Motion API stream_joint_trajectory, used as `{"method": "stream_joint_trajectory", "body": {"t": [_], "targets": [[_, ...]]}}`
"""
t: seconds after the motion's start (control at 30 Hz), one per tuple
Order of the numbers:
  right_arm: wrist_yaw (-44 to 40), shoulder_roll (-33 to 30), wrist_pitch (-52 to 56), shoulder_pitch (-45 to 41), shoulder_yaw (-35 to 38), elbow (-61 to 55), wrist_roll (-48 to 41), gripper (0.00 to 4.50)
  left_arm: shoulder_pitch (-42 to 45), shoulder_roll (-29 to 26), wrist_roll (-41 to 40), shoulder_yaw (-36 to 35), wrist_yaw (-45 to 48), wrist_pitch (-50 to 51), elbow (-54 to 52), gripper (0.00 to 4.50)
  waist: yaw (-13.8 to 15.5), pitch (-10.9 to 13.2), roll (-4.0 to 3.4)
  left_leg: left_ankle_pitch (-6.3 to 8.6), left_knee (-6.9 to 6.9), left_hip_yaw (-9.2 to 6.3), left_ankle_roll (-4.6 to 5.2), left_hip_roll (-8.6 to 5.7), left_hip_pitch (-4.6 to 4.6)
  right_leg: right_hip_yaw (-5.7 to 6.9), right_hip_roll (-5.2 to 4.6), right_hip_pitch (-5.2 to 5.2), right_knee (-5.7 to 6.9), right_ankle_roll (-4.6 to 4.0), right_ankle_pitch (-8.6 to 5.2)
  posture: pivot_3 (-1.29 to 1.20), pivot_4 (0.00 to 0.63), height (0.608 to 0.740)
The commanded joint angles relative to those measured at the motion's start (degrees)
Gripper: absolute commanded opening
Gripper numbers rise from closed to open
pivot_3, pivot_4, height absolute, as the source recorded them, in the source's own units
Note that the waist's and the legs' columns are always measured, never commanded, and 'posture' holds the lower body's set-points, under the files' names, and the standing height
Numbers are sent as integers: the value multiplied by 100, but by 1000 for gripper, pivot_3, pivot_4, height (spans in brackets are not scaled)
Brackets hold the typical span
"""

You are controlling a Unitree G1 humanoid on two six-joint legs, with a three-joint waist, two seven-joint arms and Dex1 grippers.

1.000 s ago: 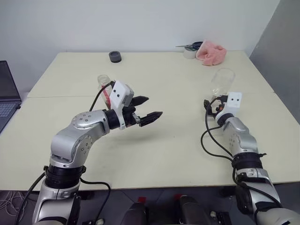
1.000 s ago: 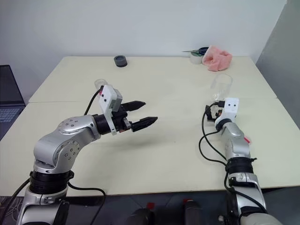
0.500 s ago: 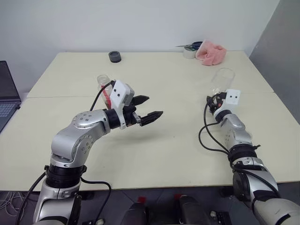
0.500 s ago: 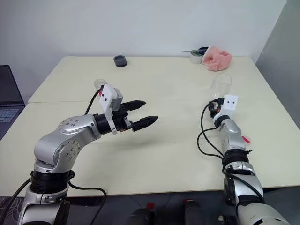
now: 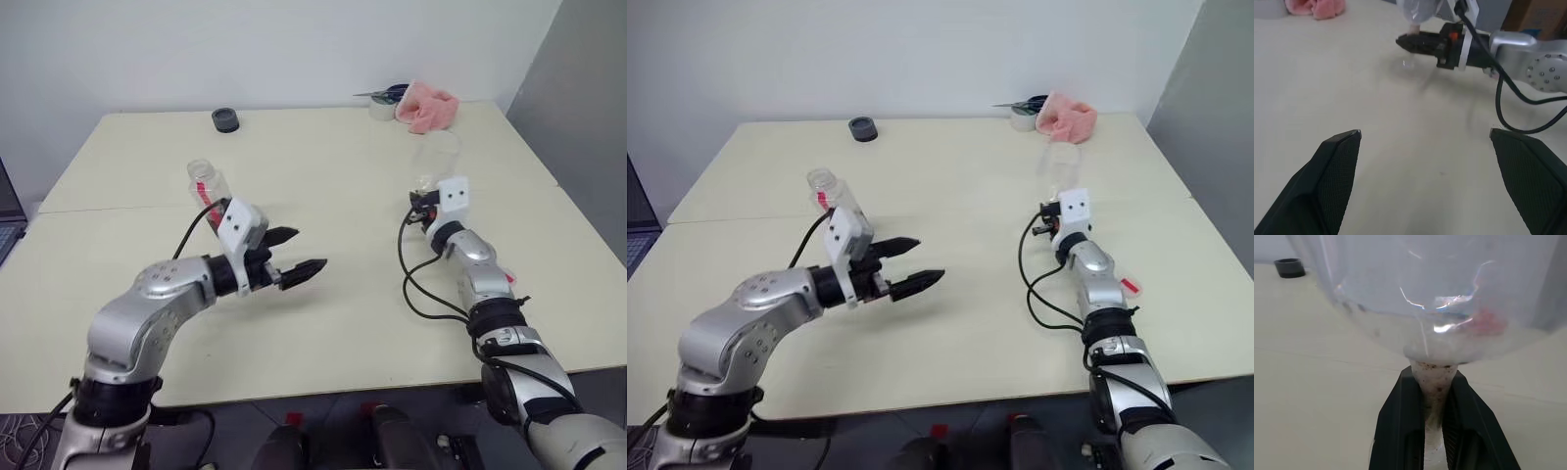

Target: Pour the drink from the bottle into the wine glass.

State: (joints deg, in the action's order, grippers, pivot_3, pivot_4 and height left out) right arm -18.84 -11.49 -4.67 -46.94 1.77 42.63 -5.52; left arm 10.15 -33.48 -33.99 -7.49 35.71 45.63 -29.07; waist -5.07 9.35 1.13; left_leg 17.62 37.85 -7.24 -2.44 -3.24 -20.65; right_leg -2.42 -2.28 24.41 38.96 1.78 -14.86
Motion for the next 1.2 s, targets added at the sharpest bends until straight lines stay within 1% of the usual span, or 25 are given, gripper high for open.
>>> {"method": "stream_joint_trajectory", "body": {"t": [0.03, 0.1, 0.17, 0.23, 0.37, 0.53, 0.67, 0.83, 0.9, 0.93, 0.97, 1.03, 1.1, 1.2], "targets": [[-60, 290, -215, -506, -127, 73, 80, 177, -865, 357, 67, -705, -898, 58, -695, 4500, 28, 0, 0, 0, 1, -8, 0, 1, -4, 8, 0, 1, -1, 0, 0, 0, 150, 740], [-52, 473, -298, -699, -221, 413, 164, 177, -1560, 348, 237, -664, -986, -114, -1309, 4500, 44, -1, 2, 1, 7, -16, -1, 1, -11, 16, 0, 3, -3, -4, 2, 0, 150, 740], [-49, 614, -395, -883, -345, 796, 310, 177, -1923, 451, 293, -630, -1182, -196, -1723, 4500, 102, 0, 1, 2, 5, -13, -1, -3, -9, 12, -2, 2, -4, -5, 3, 0, 150, 740], [-54, 734, -442, -1022, -376, 1129, 364, 177, -2031, 626, 266, -694, -1470, -137, -1903, 4500, 209, 0, 1, 2, 11, -21, 1, -7, -9, 21, -2, -5, -6, -6, 3, 0, 150, 740], [-55, 910, -554, -1159, -326, 1605, 369, 177, -2121, 821, 297, -731, -1843, -53, -2105, 4500, 290, 0, 1, 2, 13, -27, 2, -8, -5, 30, -1, -14, -6, -10, 6, 0, 150, 740], [-75, 1079, -730, -1174, -247, 1926, 341, 177, -2143, 828, 240, -779, -1952, -83, -2147, 4500, 280, 0, 1, 2, 9, -24, 1, -4, -5, 28, 0, -11, -7, -10, 6, 0, 150, 740], [-154, 1198, -1015, -1044, -184, 2010, 324, 177, -2218, 831, 215, -874, -1998, -109, -2142, 4500, 218, 0, 0, 2, 6, -24, 1, 0, -5, 28, 4, -10, -6, -11, 6, 0, 150, 740], [-194, 1257, -1166, -936, -170, 2112, 356, 177, -2325, 791, 169, -831, -1943, -135, -2220, 4500, 184, 0, 0, 2, 6, -26, 1, 1, -5, 30, 5, -10, -6, -12, 6, 0, 150, 740], [-245, 1267, -1144, -914, -160, 2133, 344, 909, -2325, 786, 169, -804, -1937, -147, -2213, 4500, 183, 0, 0, 2, 7, -26, 1, 0, -5, 30, 5, -10, -6, -12, 6, 0, 150, 740], [-285, 1275, -1135, -906, -155, 2134, 332, 1084, -2309, 780, 177, -795, -1926, -159, -2196, 4500, 183, 0, 0, 2, 7, -26, 1, 0, -5, 29, 5, -10, -6, -12, 6, 0, 150, 740], [-309, 1280, -1137, -894, -163, 2126, 338, 1376, -2278, 776, 179, -790, -1922, -160, -2167, 4500, 183, 0, 0, 2, 6, -25, 1, 0, -5, 28, 5, -10, -6, -12, 6, 0, 150, 740], [-394, 1304, -1136, -870, -164, 2107, 325, 2134, -2223, 761, 199, -763, -1906, -158, -2102, 4500, 183, 0, 0, 2, 6, -25, 1, 0, -4, 29, 5, -10, -6, -12, 6, 0, 150, 740], [-527, 1329, -1117, -811, -153, 2056, 283, 2772, -2153, 797, 234, -689, -1941, -153, -2055, 4500, 182, 0, 0, 2, 6, -25, 1, 0, -4, 29, 5, -10, -5, -12, 6, 0, 150, 740], [-575, 1321, -1118, -762, -148, 2016, 288, 3861, -2048, 859, 241, -585, -2005, -123, -2041, 4500, 183, 0, 0, 2, 7, -25, 1, -1, -4, 29, 5, -11, -5, -12, 6, 0, 150, 740]]}}
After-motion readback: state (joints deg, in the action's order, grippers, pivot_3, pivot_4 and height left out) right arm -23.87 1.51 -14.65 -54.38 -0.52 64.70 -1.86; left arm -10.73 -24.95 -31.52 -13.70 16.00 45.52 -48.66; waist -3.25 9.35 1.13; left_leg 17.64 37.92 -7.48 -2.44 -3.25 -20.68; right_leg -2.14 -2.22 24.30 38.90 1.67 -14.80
